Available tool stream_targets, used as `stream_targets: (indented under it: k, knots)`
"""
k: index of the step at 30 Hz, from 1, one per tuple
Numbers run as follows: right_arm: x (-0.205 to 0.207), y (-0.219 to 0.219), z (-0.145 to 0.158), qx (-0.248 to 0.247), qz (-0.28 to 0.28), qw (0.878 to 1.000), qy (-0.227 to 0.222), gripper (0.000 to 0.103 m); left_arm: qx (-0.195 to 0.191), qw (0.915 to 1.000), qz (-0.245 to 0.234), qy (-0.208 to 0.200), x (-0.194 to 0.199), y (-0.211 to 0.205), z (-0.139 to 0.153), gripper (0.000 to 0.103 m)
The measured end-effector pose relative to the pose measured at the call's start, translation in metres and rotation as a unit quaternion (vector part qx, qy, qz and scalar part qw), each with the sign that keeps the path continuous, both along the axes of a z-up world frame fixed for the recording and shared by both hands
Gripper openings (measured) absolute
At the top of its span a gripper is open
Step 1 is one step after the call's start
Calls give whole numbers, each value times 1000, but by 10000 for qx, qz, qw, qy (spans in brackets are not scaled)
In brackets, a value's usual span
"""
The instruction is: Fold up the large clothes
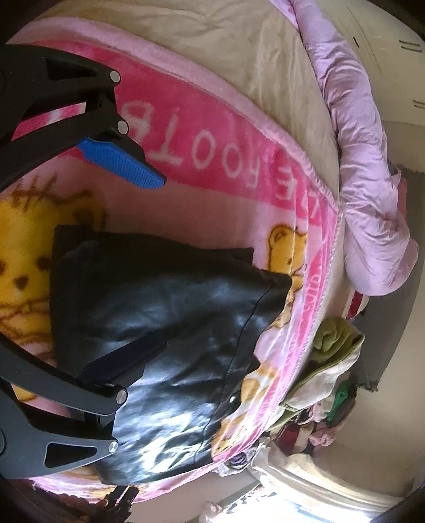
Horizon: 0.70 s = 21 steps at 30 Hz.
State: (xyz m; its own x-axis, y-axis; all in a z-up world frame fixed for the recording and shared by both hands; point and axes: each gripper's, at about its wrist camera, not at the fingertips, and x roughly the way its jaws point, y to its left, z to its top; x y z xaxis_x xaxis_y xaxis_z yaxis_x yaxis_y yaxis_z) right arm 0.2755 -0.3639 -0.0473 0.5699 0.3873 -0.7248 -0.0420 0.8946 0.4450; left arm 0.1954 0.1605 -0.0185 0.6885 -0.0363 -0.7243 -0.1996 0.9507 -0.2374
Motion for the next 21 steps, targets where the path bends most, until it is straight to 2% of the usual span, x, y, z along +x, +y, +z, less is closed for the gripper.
stream_targets:
  k: [4,6,11,13,14,16,17,18,19,21]
  knots:
    - [-5,3,-12,40,-41,9999,131,84,-99,9999,-22,112,-1,-2,-7,85]
    - [-6,4,-17,105,-14,9998,177,84,-299,9994,-47,160,0,0,-13,85]
    - [-5,5,-21,200,-20,9996,212,83,-1080,9935,58,343,3,7,-36,85]
    - [-4,6,-22,292,27,9993,228,73,-1375,9897,104,388,3,10,-45,85]
    - [-4,7,-23,397,62,9989,239,69,-1650,9854,146,392,2,14,-50,83]
    - [-5,9,-23,348,113,9992,184,61,-1927,9804,142,386,2,16,-55,72]
    - [-7,11,-21,250,149,9995,105,59,-1890,9811,114,391,1,14,-54,64]
    - [-9,13,-19,170,169,9997,41,53,-1778,9832,92,397,0,10,-52,58]
    - [-12,15,-17,60,188,9998,-27,43,-1671,9851,57,396,0,6,-49,54]
    - [-16,12,-14,62,185,9997,-144,28,-1589,9865,13,400,-3,2,-44,40]
